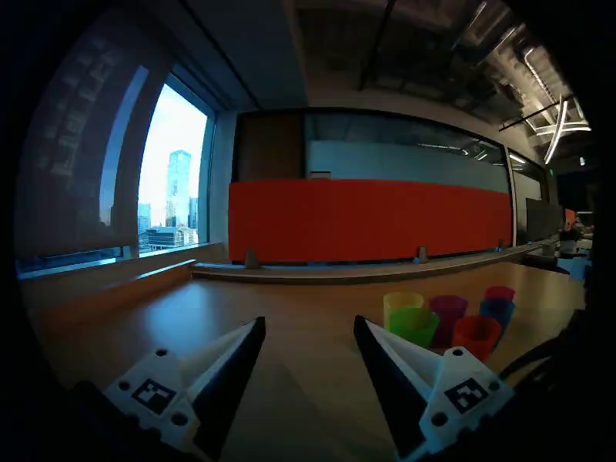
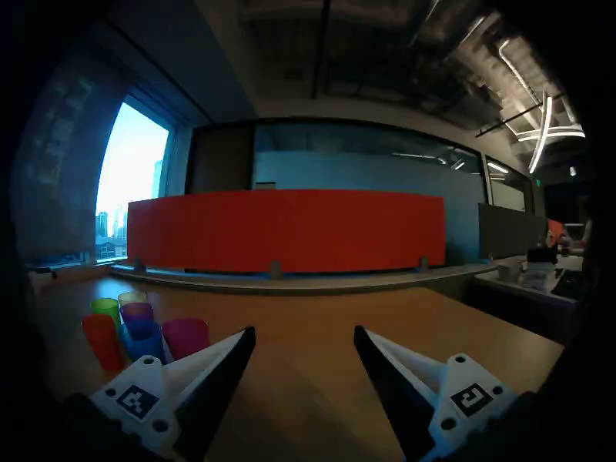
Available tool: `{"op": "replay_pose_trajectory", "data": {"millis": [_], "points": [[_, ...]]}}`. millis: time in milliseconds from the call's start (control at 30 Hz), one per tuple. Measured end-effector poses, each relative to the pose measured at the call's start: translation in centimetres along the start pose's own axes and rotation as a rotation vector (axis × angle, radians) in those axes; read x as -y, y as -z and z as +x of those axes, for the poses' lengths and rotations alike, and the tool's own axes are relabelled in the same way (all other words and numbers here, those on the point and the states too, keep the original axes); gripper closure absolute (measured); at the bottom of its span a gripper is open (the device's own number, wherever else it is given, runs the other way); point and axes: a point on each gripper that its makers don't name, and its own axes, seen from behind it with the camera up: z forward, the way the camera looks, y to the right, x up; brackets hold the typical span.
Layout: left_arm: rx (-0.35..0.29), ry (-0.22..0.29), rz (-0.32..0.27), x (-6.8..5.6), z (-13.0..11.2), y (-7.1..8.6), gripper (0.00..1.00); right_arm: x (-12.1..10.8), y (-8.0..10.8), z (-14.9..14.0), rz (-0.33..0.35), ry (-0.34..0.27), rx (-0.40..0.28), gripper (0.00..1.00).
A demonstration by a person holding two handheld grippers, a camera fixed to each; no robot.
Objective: Pour water
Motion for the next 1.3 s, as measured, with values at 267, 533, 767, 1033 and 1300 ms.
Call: {"op": "replay_pose_trajectory", "data": {"millis": [267, 533, 767, 1033, 1300], "points": [[0.000, 0.000, 0.000, 0.05, 0.03, 0.06, 0.15, 0.02, 0.00, 0.01, 0.000, 0.000, 0.000, 0.01], [0.000, 0.000, 0.000, 0.09, -0.02, 0.10, 0.15, -0.03, 0.02, -0.05, 0.000, 0.000, 0.000, 0.01], [0.000, 0.000, 0.000, 0.09, -0.07, 0.08, 0.16, -0.04, 0.05, -0.01, 0.001, 0.001, 0.000, 0.01], [0.000, -0.003, 0.001, 0.09, -0.07, 0.09, 0.16, -0.07, 0.07, 0.02, 0.000, 0.000, 0.000, 0.01], [-0.002, -0.001, 0.014, 0.39, 0.08, 0.09, 0.16, -0.05, 0.10, 0.02, 0.001, 0.001, -0.001, 0.01]]}}
